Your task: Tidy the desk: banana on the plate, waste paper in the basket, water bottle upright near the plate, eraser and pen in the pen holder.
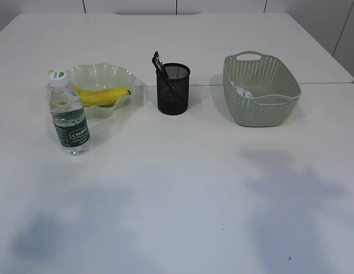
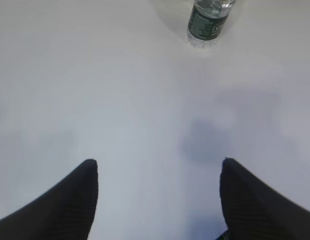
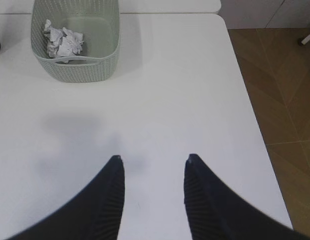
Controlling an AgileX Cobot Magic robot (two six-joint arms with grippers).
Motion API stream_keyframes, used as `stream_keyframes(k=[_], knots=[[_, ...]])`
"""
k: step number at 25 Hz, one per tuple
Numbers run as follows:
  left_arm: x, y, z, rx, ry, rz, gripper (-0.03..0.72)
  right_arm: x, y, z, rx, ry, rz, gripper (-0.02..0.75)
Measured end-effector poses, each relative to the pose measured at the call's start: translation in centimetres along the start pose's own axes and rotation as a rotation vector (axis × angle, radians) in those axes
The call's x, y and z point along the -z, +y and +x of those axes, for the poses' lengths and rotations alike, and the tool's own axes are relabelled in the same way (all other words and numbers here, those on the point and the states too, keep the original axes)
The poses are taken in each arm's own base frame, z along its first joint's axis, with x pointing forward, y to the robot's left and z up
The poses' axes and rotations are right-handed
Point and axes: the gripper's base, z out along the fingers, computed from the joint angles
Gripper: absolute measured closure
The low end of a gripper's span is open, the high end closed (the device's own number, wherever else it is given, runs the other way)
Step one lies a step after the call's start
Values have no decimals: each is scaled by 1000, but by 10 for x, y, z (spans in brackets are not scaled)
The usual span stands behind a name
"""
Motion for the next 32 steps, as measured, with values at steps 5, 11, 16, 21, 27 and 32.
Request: stream_keyframes(k=[5,11,16,21,27,32], knots=[[16,0,16,-5,0,3,152,47,-18,32,-62,-38,14,436],[44,-2,38,-11,-106,20,153,101,-39,73,-131,-135,14,436],[66,-3,63,-20,-198,44,153,136,-53,104,-179,-283,-8,436],[88,-4,89,-35,-346,58,153,161,-61,135,-216,-404,-50,436],[100,-3,111,-44,-452,64,153,171,-64,161,-155,-483,-62,436],[85,-2,115,-41,-401,61,173,146,-58,184,-120,-436,-71,436]])
